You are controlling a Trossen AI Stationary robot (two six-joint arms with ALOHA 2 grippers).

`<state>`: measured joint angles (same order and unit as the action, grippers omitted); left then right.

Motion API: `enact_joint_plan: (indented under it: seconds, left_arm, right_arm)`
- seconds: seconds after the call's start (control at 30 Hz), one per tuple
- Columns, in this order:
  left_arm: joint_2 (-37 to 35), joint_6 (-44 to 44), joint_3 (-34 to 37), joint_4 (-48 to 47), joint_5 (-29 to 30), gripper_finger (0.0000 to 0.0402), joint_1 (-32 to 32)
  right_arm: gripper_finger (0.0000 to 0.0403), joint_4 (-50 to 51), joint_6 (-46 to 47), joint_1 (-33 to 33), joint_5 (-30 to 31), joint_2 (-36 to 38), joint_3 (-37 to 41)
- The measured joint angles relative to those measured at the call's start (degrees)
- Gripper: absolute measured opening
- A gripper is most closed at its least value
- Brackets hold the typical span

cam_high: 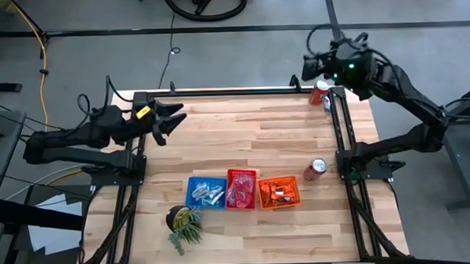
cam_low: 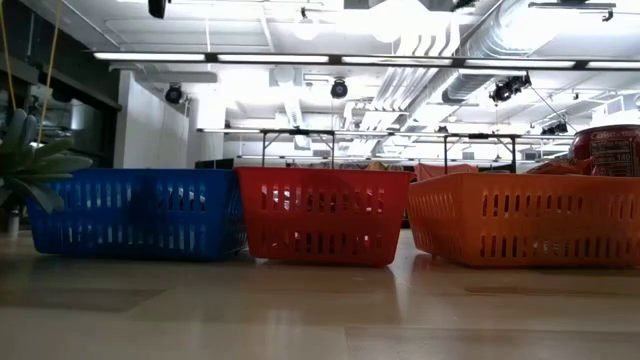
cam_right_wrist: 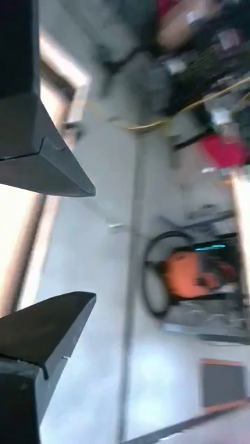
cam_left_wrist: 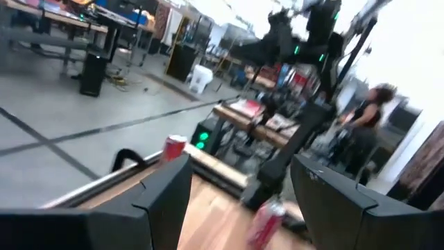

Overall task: Sort candy
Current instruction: Put the white candy pack into the blue bin

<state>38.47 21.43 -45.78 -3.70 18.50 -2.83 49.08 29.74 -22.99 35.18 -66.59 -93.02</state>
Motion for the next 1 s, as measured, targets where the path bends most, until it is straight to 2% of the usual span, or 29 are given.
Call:
enact_joint_plan:
  seconds: [0.13,0.23,0.3,0.43,0.53,0.7,0.87,1.0]
  left_arm:
    - [-2.86,7.38,5.00,5.81,-0.76,0.0232,-0.16]
    - [-4.92,6.13,6.55,2.64,-2.42,0.0232,-0.17]
    - [-5.83,6.75,6.64,-0.93,-2.32,0.0232,-0.63]
    - [-6.33,7.91,6.62,-3.52,-2.12,0.0232,-3.26]
    - [-5.18,8.31,6.62,-4.59,-2.61,0.0232,-5.53]
    - [-1.95,8.49,6.62,-3.76,-7.55,0.0232,-7.99]
    - [1.04,7.83,6.62,2.83,-9.01,0.0232,-10.11]
    - [4.54,8.11,6.62,11.53,-8.71,0.0232,-14.22]
  right_arm:
    - [0.0231,14.67,5.43,-0.89,-8.03,-0.59,0.18]
    - [0.0231,25.00,6.62,0.69,-12.00,-1.23,1.19]
    - [0.0231,27.34,9.73,3.16,-12.86,-0.67,4.63]
    - [0.0231,25.36,17.52,8.91,-16.08,1.91,15.69]
    - [0.0231,20.35,24.69,14.31,-16.75,3.51,25.01]
    - [0.0231,14.88,32.81,19.82,-19.10,4.41,35.22]
    - [0.0231,15.10,37.27,17.64,-17.53,3.87,42.04]
    - [0.0231,13.27,36.31,9.07,-13.51,3.87,47.64]
